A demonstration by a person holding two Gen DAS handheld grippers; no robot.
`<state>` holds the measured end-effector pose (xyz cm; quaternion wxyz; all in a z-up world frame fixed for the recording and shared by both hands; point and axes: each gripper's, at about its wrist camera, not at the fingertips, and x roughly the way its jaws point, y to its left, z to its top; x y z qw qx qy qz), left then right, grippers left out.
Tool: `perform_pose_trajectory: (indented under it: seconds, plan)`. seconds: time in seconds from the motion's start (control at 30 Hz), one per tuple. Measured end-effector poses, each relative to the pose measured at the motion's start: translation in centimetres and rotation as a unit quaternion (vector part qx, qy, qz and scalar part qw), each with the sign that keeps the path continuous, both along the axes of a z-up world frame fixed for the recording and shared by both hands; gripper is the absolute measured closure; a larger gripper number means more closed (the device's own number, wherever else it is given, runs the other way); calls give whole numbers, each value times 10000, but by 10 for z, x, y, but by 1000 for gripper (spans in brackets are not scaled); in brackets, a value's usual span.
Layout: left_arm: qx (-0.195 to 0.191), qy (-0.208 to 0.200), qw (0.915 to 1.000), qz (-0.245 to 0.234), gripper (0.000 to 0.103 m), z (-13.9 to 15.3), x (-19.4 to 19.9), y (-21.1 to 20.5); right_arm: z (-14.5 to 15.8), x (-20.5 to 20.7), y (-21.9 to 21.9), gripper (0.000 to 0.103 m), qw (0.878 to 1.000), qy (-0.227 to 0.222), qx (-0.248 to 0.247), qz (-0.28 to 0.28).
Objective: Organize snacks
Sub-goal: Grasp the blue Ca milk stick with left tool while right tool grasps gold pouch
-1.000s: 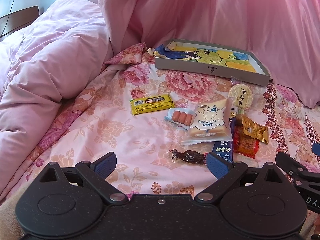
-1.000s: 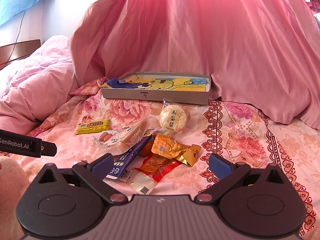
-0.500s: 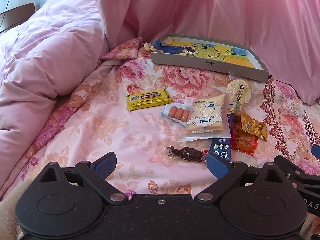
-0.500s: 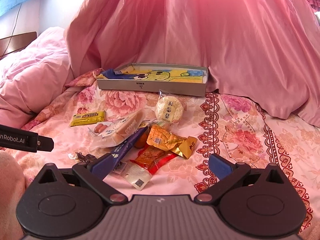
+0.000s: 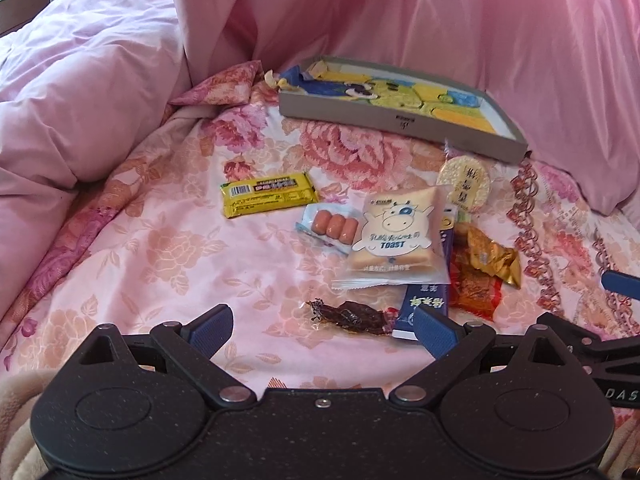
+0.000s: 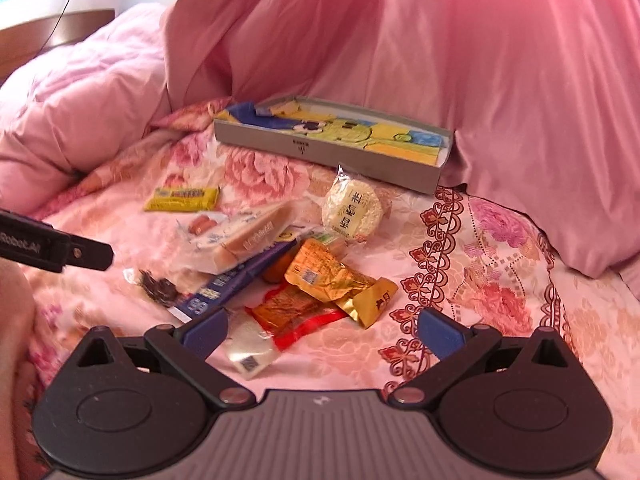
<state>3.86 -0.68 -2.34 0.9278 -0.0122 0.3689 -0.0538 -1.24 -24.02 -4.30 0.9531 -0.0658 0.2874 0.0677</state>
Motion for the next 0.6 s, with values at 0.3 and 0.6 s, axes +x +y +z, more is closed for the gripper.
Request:
perform_pose_trajectory:
  seconds: [0.3,0.6]
  plan:
    - [-196,603,9979,98,7,-22,28,5,-17,28,-2,0,9982,466,195,330]
    - [-371,558,9971,-364,7,-25,42,-5,-32,50,0,0,9968,650,102,444]
